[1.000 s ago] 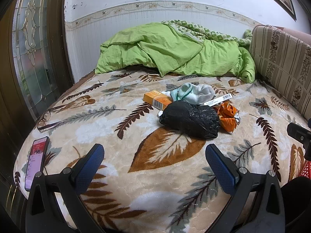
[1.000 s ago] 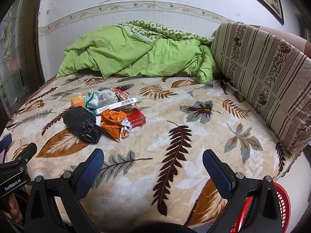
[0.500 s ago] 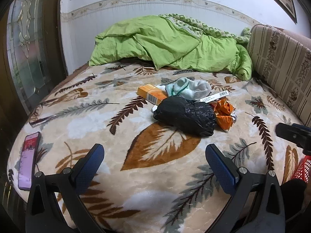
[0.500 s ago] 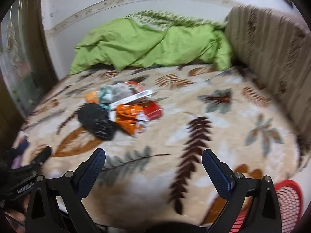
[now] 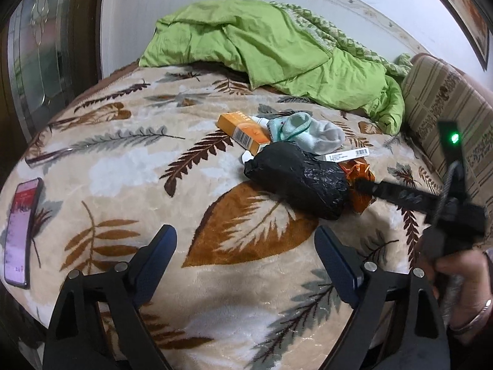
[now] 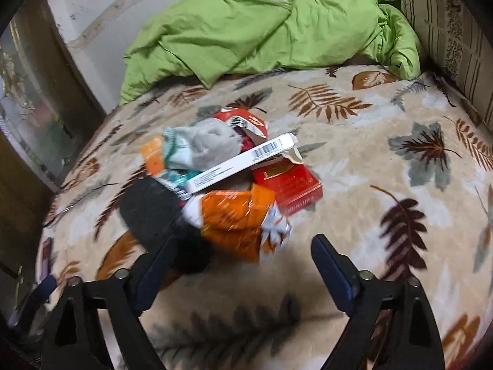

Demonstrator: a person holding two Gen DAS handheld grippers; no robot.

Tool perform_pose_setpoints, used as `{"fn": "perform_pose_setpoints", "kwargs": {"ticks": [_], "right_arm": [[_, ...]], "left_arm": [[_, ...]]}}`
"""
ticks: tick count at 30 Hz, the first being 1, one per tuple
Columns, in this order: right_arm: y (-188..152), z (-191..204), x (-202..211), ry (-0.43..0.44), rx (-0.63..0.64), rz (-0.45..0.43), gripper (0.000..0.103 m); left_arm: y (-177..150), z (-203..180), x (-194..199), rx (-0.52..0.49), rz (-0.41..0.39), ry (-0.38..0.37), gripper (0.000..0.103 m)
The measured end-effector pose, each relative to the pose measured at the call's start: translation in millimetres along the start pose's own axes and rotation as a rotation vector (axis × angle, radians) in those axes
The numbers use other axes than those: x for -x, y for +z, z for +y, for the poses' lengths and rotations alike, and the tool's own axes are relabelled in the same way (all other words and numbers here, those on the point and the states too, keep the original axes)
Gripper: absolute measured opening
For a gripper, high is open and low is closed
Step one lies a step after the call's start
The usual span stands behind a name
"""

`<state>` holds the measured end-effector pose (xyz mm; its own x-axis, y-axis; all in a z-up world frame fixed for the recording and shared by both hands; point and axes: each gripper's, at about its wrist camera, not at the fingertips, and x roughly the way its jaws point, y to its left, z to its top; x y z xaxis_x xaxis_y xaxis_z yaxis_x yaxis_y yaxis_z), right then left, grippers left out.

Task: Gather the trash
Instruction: 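Grasp the black plastic bag with the left gripper and lift it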

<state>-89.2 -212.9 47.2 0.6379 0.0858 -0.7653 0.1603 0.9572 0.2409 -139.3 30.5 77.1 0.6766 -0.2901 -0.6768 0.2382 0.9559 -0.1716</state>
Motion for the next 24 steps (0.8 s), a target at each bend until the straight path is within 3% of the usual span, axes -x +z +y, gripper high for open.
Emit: {"fn": "perform_pose_setpoints", "kwargs": {"ticks": [1, 2, 5, 7, 13, 21, 24], "right_arm": [[-0.8, -2.5, -5.3, 0.000, -0.007, 0.021, 0.066], [-2.3, -6.0, -10.0, 0.028, -0.026, 0.050, 0.058], [-3.2, -8.2, -3.1, 0.049, -0.020, 0.020, 0.046], [-6.4, -8.0, 2.9, 0.045, -0.007, 0.012, 0.012], [-12.2, -15.3, 19.0, 0.049, -0.026, -0.022, 0.009], [-11.1, -30.7, 38.2, 0.051, -0.071, -0.081, 0.009], [-9.5, -40.8, 41.1, 0.058, -0.107, -0.090, 0.014]], "left_arm": [[1.6, 0.4, -1.2, 0.007, 0.006, -0.007, 0.090], [3.9, 0.7, -3.1, 0.012, 0.012, -0.012, 0.090], [13.0, 1.4, -10.6, 0.054, 0.044, -0.039, 0.090], [20.2, 1.1, -16.6, 0.094, 0.073, -0.071, 0.090], [45.7, -7.2, -45.3, 0.234, 0.169, -0.138, 0.090], [59.5, -21.3, -104.8, 0.376, 0.284, -0.117, 0.090], [59.4, -27.2, -125.3, 0.406, 0.318, -0.125, 0.090]]}}
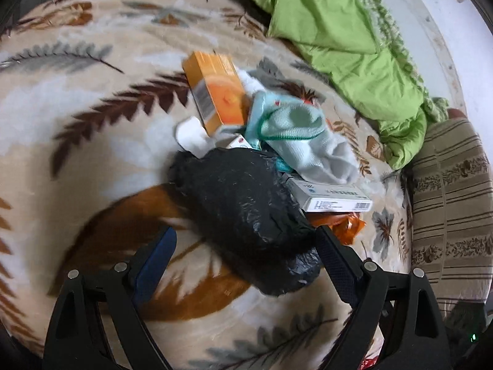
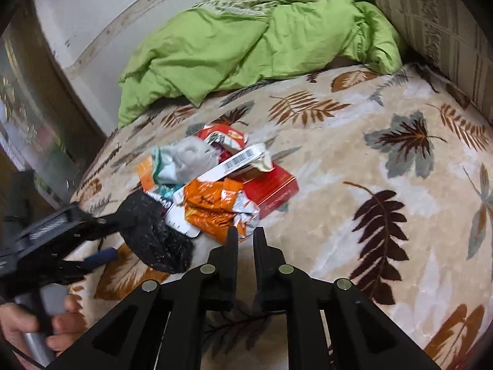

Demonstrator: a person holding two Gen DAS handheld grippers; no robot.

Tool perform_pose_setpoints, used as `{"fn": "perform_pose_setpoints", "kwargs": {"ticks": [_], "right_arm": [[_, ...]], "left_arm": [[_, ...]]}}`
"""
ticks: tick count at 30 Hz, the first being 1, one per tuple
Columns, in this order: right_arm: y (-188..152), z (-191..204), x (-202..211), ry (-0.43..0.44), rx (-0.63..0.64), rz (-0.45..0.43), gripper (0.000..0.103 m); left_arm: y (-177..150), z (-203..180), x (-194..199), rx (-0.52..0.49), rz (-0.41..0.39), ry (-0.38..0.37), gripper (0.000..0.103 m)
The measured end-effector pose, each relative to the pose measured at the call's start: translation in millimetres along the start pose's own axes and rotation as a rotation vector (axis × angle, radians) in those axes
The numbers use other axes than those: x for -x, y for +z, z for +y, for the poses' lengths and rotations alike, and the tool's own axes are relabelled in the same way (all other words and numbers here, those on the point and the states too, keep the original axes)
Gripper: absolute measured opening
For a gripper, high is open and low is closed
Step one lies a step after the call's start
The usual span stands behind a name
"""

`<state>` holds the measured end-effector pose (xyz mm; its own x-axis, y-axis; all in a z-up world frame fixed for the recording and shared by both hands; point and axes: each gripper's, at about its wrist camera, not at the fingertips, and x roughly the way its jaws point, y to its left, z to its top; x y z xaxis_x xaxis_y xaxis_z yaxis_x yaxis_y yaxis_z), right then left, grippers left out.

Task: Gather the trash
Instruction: 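Grasp the black plastic bag with the left gripper and lift it, then grasp the crumpled orange wrapper with the right gripper while the left holds the bag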

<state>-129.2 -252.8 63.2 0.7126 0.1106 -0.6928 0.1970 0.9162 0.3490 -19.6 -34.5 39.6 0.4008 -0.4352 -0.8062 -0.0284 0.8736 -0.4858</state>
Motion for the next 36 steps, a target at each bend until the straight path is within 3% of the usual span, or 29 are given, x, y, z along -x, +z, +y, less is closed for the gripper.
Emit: {"fn": "perform_pose_setpoints", "kwargs": {"ticks": [2, 4, 7, 12, 15, 22, 28, 29, 30, 36], "right_arm": [[0.8, -3.5, 0.9, 0.007, -0.015, -0.003, 0.024], [1.7, -4.9, 2.8, 0.014, -0.023, -0.015, 0.042], [3.1, -2.7, 4.4, 0.020, -0.010, -0.032, 0.055], [3.4, 9.0, -4.2, 0.032, 0.049, -0.013, 0.063], [5.8, 18.3, -10.6, 0.019, 0.102, -0.014, 0.076], [13.4, 25.2, -50.7, 0.004, 0.159, 0.060, 0.077], [11.0, 29.8, -78.5, 0.010, 0.186, 0.114, 0.077], [10.0, 32.1, -79.3, 0.009, 0.195, 0.113, 0.075], [9.0, 33.6, -78.7, 0.003, 0.205, 0.108, 0.065], [7.5, 36.0, -61.5, 0.021, 0.196, 0.060, 0.054]], "left_arm": [[1.6, 1.4, -11.0, 0.017, 0.004, 0.001, 0.089], [3.6, 2.0, -15.7, 0.004, -0.009, -0.016, 0.057], [7.1, 1.9, -15.2, -0.025, -0.012, -0.067, 0.044], [5.9, 2.9, 7.5, -0.102, -0.048, -0.106, 0.038], [-1.1, 7.1, 32.8, -0.178, -0.098, -0.108, 0.038], [-15.1, 21.8, 69.4, -0.303, -0.249, -0.042, 0.038], [-19.0, 24.0, 69.6, -0.342, -0.272, -0.054, 0.038], [-20.2, 22.2, 69.8, -0.352, -0.276, -0.051, 0.038], [-21.6, 21.9, 70.0, -0.361, -0.281, -0.049, 0.038], [-26.9, 17.1, 72.3, -0.387, -0.306, -0.050, 0.038]]}}
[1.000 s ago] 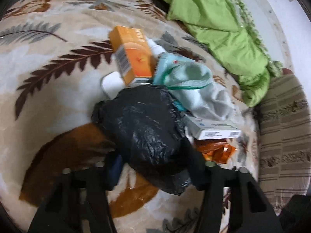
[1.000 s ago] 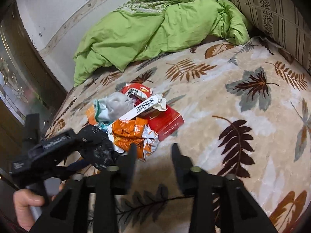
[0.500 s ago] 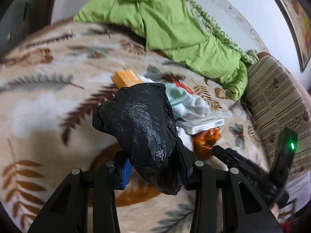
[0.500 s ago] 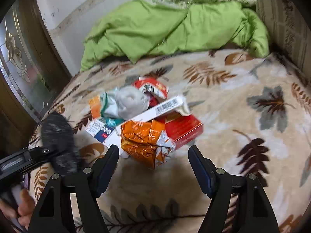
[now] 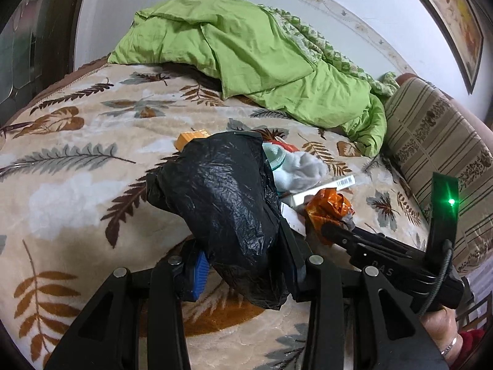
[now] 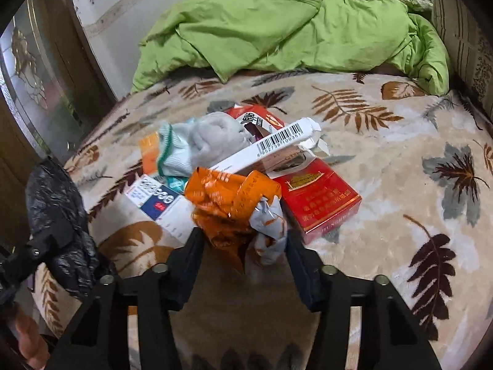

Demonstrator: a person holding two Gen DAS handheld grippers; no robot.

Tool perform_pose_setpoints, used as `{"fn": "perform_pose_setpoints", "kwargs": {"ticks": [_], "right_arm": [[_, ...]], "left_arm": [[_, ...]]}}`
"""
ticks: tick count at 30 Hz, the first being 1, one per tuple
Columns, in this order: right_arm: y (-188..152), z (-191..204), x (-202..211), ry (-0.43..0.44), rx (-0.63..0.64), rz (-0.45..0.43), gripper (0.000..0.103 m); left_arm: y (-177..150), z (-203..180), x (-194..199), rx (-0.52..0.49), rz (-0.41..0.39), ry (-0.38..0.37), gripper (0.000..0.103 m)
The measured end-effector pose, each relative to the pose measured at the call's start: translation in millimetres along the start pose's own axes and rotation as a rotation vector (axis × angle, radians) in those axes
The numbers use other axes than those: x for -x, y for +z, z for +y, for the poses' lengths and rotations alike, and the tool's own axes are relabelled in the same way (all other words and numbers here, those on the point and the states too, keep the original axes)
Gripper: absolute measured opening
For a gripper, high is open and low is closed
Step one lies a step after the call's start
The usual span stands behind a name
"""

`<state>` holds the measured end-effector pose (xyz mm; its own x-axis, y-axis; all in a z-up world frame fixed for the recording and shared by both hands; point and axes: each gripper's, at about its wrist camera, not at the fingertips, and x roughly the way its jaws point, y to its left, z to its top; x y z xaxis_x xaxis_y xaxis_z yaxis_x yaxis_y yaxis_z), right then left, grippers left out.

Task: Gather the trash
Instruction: 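Grasp the crumpled orange wrapper with the right gripper while the left holds the bag, then carry the black bag and orange wrapper with both grippers to the red basket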

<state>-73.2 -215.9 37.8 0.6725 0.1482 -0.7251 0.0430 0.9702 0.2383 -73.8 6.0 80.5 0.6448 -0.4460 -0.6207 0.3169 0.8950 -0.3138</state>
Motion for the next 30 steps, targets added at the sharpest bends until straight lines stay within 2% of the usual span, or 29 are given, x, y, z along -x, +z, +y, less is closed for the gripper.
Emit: {"fn": "perform_pose_setpoints", "kwargs": {"ticks": [10, 16, 21, 30], "right_arm": [[-11.6, 15.7, 55.3, -0.006, -0.004, -0.137, 0.054], [-31.8, 15.6, 80.2, 0.031, -0.058, -0.162, 0.054], [-45.6, 14.3, 99.4, 0.056, -0.088, -0.189, 0.054], [-60.9, 20.7, 120.4, 0.056, -0.071, -0.219, 0.054]], "left_arm": [[-5.7, -14.2, 24.0, -0.050, -0.050, 0.027, 0.038], [-11.8, -27.1, 46.0, -0.097, -0.088, 0.051, 0.038], [-21.3, -36.8, 54.6, -0.124, -0.084, 0.058, 0.038], [-39.0, -56.9, 65.6, -0.210, -0.087, 0.094, 0.039]]}}
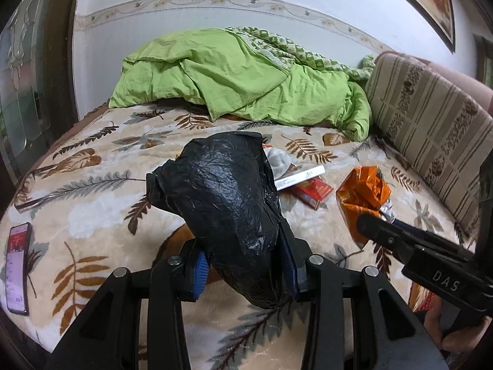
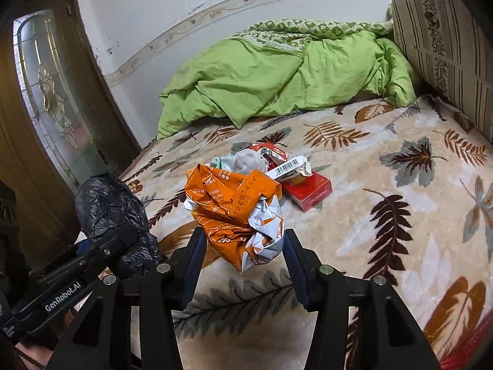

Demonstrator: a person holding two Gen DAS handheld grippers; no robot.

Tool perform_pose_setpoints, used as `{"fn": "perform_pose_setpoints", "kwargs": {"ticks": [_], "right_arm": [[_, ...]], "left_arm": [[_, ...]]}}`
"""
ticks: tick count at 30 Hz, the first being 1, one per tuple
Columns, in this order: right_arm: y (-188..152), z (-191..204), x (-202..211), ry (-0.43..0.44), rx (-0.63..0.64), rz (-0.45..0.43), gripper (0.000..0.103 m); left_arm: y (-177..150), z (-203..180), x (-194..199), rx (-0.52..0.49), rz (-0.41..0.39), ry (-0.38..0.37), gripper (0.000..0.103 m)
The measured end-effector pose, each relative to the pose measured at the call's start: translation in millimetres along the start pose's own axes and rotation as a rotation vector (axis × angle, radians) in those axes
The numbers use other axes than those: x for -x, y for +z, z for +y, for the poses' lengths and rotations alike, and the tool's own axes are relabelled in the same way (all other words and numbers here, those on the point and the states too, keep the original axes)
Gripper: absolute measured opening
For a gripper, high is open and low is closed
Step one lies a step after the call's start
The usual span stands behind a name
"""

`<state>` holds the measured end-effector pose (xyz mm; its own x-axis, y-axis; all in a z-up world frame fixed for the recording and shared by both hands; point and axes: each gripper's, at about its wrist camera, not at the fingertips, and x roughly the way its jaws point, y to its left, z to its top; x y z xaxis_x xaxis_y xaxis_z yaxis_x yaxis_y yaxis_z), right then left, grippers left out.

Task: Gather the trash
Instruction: 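Carry the black bag and orange wrapper with both grippers to the red basket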

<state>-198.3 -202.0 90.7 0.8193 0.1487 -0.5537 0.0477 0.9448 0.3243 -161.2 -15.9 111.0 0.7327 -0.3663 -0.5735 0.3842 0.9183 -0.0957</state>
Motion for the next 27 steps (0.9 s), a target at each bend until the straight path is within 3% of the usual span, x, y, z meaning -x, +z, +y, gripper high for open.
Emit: {"fn": "perform_pose_setpoints", "kwargs": {"ticks": [27], "right_arm": [[-13.2, -18.9, 37.3, 0.016, -0.107, 0.025, 0.054]], "left_arm": [[-4.0, -28.3, 18.0, -0.091, -0.014, -0.011, 0.039]]}}
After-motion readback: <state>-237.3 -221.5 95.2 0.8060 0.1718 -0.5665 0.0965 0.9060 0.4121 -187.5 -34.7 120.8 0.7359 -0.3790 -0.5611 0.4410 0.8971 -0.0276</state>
